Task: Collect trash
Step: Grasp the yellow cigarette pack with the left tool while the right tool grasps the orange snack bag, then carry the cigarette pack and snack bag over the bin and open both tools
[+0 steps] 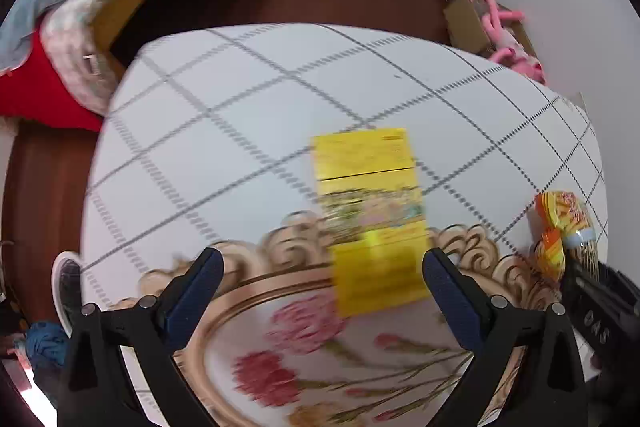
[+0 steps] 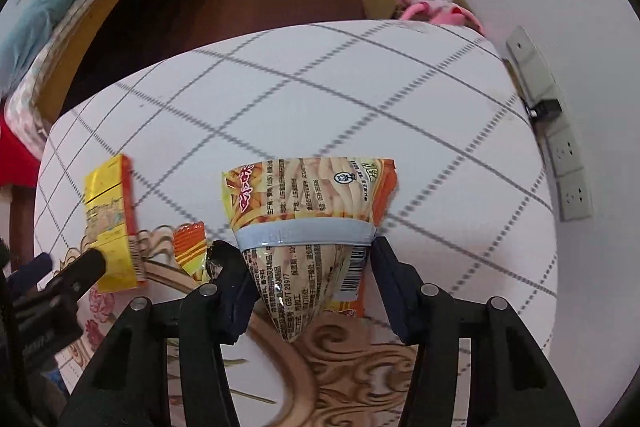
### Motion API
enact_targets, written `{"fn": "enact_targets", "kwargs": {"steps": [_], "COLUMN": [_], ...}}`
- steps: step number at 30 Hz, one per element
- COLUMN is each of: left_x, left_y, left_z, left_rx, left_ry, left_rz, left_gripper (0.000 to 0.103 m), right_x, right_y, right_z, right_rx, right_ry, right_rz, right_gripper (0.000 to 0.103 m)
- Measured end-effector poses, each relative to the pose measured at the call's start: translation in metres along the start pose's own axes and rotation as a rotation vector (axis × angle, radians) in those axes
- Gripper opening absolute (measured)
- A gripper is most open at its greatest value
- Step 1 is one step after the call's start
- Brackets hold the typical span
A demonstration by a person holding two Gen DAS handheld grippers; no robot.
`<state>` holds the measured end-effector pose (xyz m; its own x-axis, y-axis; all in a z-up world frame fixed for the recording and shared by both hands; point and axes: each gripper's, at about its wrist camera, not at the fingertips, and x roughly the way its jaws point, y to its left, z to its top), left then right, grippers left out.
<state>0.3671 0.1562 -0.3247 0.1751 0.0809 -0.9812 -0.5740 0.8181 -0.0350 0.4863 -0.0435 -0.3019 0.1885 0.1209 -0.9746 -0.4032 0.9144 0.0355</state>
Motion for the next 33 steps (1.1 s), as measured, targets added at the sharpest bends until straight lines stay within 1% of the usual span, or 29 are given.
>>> {"fn": "enact_targets", "kwargs": {"steps": [3, 4, 5, 7, 8, 10, 12, 16, 18, 22, 23, 27, 30, 33], "left_x": [0.009, 0.009, 0.010, 0.012, 0.010, 0.009, 0.008, -0.005, -0.018, -0.056, -0.063, -0.103, -0.134, -0.167], "left_y": [-0.014, -0.016, -0.018, -0.020, -0.021, -0.020, -0.020, -0.013, -0.008, 0.004, 0.008, 0.031, 0.051, 0.075], "left_z": [0.008, 0.010, 0.012, 0.012, 0.012, 0.010, 0.007, -0.006, -0.014, -0.031, -0.034, -0.044, -0.052, -0.065], "left_rx": [0.024, 0.030, 0.035, 0.044, 0.054, 0.064, 0.078, 0.095, 0.102, 0.130, 0.129, 0.100, 0.073, 0.053], "left_ry": [0.012, 0.008, 0.003, 0.009, -0.005, -0.017, -0.028, -0.074, -0.112, -0.229, -0.245, -0.330, -0.394, -0.468], "left_rz": [-0.003, -0.012, -0.010, 0.002, 0.017, 0.023, 0.029, 0.035, 0.036, 0.057, 0.059, 0.049, 0.031, 0.043], "left_gripper": [0.101, 0.095, 0.080, 0.064, 0.055, 0.054, 0.054, 0.054, 0.054, 0.054, 0.054, 0.054, 0.054, 0.054], "right_x": [0.000, -0.001, -0.001, 0.000, 0.000, 0.000, -0.002, -0.012, -0.019, -0.039, -0.045, -0.071, -0.093, -0.118], "right_y": [-0.009, -0.012, -0.014, -0.016, -0.015, -0.015, -0.014, -0.010, -0.008, -0.001, 0.001, 0.016, 0.030, 0.049], "right_z": [-0.001, -0.003, -0.003, -0.003, -0.003, -0.004, -0.006, -0.013, -0.016, -0.026, -0.029, -0.040, -0.049, -0.060], "right_rx": [0.014, 0.020, 0.024, 0.029, 0.028, 0.028, 0.027, 0.020, 0.013, -0.003, -0.010, -0.047, -0.074, -0.111], "right_ry": [0.005, 0.003, 0.002, 0.003, 0.003, 0.000, -0.006, -0.027, -0.040, -0.077, -0.088, -0.133, -0.164, -0.203], "right_rz": [0.005, 0.006, 0.011, 0.014, 0.017, 0.021, 0.030, 0.051, 0.061, 0.085, 0.091, 0.111, 0.142, 0.174], "right_gripper": [0.052, 0.052, 0.052, 0.048, 0.046, 0.043, 0.037, 0.034, 0.033, 0.032, 0.032, 0.032, 0.032, 0.032]}}
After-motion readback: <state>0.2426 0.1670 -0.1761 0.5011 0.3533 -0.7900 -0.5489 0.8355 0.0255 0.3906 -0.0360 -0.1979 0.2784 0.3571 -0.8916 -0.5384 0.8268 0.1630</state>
